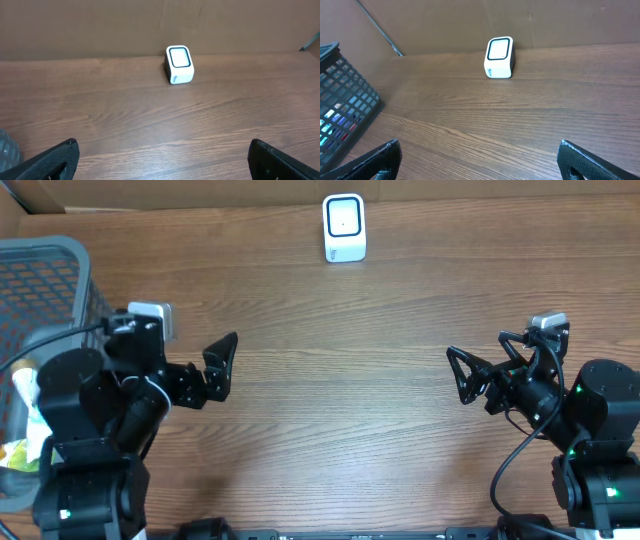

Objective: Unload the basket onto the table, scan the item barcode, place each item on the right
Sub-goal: 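Swing the left gripper over the basket and lower into it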

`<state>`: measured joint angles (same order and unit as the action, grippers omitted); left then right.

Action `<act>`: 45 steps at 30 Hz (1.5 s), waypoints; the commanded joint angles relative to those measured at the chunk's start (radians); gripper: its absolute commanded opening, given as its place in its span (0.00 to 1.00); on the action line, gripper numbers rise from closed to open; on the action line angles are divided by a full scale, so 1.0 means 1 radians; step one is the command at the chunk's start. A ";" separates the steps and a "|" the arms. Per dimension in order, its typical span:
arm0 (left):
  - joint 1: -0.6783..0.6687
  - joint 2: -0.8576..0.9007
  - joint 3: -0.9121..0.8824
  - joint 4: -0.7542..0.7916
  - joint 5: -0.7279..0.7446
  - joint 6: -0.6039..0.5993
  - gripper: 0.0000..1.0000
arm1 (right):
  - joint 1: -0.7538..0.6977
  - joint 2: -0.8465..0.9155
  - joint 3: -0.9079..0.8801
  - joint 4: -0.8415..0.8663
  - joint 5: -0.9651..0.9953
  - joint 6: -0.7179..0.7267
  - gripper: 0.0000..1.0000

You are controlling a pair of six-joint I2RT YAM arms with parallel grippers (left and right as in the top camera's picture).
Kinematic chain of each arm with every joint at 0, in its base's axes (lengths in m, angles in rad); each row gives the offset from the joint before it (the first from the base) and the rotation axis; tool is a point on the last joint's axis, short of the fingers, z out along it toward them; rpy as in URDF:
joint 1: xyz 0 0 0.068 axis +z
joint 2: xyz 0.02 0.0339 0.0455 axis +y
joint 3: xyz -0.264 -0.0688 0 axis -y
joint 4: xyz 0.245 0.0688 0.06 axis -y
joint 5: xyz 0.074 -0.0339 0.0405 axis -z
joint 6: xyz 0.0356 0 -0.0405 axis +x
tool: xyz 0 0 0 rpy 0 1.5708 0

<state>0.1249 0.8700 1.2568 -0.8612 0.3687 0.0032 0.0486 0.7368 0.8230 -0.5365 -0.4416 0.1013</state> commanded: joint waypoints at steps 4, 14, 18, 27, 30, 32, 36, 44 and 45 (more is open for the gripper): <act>-0.001 0.057 0.123 -0.076 0.017 0.020 1.00 | 0.007 -0.002 0.037 -0.017 -0.009 -0.002 1.00; -0.001 0.162 0.242 -0.158 0.055 0.019 0.99 | 0.007 -0.001 0.037 -0.028 -0.057 0.003 1.00; -0.001 0.184 0.242 -0.176 0.051 0.019 0.99 | 0.007 0.000 0.037 -0.027 -0.109 0.002 1.00; -0.001 0.246 0.317 -0.175 -0.013 -0.013 0.99 | 0.007 0.024 0.037 -0.021 -0.078 -0.004 1.00; 0.000 0.310 0.437 -0.260 -0.171 -0.075 0.99 | 0.007 0.052 0.037 -0.020 -0.075 0.000 0.99; 0.000 0.367 0.547 -0.336 -0.283 -0.101 1.00 | 0.007 0.077 0.037 -0.020 -0.075 0.000 0.99; 0.011 0.456 0.742 -0.483 -0.506 -0.211 1.00 | 0.007 0.120 0.037 -0.018 -0.075 -0.001 0.98; 0.271 0.504 0.824 -0.651 -0.603 -0.436 1.00 | 0.007 0.170 0.037 -0.015 -0.075 -0.002 0.98; 0.320 0.511 0.823 -0.666 -0.603 -0.452 1.00 | 0.007 0.172 0.037 -0.015 -0.075 -0.003 0.98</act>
<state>0.3496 1.3575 2.0621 -1.5063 -0.1707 -0.3286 0.0486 0.9070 0.8249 -0.5606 -0.5198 0.1009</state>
